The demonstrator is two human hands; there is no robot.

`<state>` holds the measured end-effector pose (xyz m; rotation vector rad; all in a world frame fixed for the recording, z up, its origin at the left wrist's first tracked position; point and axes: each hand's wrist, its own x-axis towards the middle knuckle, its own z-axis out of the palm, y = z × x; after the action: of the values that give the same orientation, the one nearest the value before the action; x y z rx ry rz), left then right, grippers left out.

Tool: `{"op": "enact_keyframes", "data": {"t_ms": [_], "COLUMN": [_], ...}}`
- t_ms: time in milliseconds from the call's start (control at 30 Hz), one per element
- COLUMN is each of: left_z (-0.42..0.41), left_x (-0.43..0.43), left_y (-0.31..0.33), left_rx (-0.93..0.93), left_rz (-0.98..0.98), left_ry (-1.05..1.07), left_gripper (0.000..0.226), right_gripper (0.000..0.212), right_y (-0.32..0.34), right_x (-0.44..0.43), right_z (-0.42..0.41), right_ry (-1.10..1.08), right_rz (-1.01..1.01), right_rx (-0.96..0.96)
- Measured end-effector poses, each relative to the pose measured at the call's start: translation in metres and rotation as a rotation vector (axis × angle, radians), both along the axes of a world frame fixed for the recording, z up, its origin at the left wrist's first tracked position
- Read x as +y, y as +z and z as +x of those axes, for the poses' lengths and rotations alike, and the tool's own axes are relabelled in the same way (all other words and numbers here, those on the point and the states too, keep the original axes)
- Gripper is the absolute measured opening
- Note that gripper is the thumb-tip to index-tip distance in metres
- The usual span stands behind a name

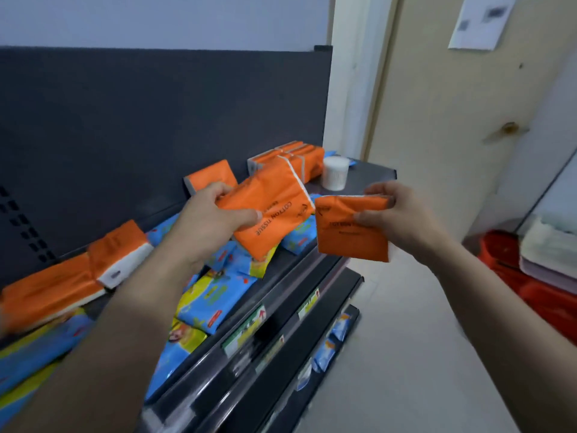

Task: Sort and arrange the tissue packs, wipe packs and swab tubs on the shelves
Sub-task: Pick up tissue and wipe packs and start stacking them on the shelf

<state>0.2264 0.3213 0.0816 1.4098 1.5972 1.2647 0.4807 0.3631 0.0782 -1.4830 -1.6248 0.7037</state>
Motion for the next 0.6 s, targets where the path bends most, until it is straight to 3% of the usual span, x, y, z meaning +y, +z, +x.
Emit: {"op": "enact_keyframes", "data": {"t_ms": [167,333,600], "left_z": [0.012,0.030,0.052], "left_x": [0.084,0.144,0.225], "left_y": [0.011,0.014,0.007], "left_rx": [-0.010,0.038,0.144], "left_rz": [0.022,0.028,0.017], "left_ry": [0.001,0.009,0.214], "left_gripper": [0.029,0.033,0.038], "right_gripper": [0.044,0.027,0.027], "right_y": [0.014,0.013,0.013], "right_x": [0.074,0.134,0.248], "right_z": [0.007,0.022,0.041], "right_ry": [-0.022,-0.044,0.078], "right_rz": [0.032,0.065,0.118], "right_rx": [0.021,-0.022,0.012]}}
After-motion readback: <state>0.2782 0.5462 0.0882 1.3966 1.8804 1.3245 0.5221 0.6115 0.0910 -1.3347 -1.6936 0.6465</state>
